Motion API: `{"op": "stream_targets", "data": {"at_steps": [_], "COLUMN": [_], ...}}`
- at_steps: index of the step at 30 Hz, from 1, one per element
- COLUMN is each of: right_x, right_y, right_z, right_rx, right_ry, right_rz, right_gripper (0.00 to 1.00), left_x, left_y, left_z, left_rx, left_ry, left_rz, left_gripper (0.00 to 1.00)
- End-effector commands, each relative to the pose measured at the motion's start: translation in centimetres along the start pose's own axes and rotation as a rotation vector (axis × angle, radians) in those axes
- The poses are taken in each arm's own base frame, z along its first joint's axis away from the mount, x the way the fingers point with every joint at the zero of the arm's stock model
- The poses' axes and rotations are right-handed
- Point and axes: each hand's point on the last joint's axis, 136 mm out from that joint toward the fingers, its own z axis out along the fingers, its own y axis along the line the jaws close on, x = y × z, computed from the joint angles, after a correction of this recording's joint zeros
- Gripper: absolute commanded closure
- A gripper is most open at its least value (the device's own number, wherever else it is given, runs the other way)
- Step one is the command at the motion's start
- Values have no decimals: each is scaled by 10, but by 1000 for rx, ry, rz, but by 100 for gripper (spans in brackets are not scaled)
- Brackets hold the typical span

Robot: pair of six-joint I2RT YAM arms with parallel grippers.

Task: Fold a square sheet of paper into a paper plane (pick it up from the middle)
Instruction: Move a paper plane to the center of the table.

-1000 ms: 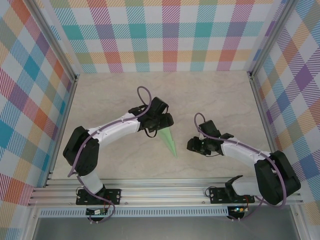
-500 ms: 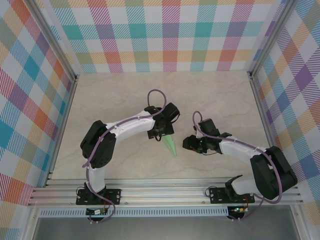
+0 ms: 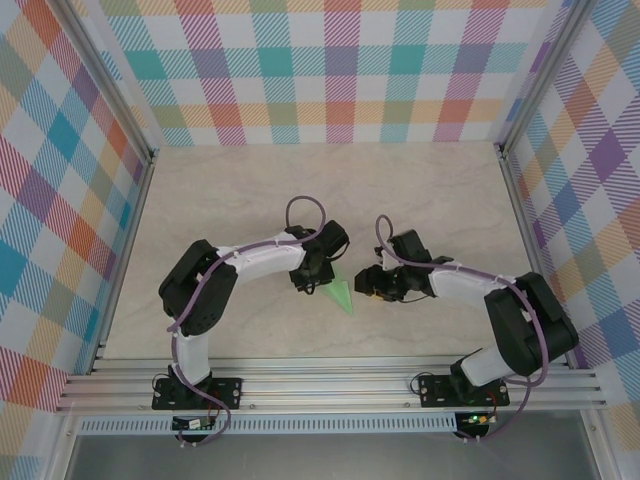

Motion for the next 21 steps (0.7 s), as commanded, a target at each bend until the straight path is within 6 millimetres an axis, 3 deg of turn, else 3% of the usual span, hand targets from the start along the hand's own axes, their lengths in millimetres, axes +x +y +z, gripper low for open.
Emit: {"op": "stream_targets", "data": {"at_steps": [1, 11, 21], "right_x": [-5, -15, -12], "right_y": [17, 28, 39], "right_z": [5, 28, 38], "right_rx": [-61, -67, -87], "right_ry": [33, 111, 145], "right_rz": [-60, -91, -126], "right_gripper": [49, 45, 49], "left_x": [-7, -7, -6], "left_y": [-2, 2, 4], "left_z": [-18, -18, -17], "left_rx": [67, 73, 77], "left_ry": [-29, -32, -31], "left_rz": [-35, -34, -38], "left_gripper": [62, 64, 64]}}
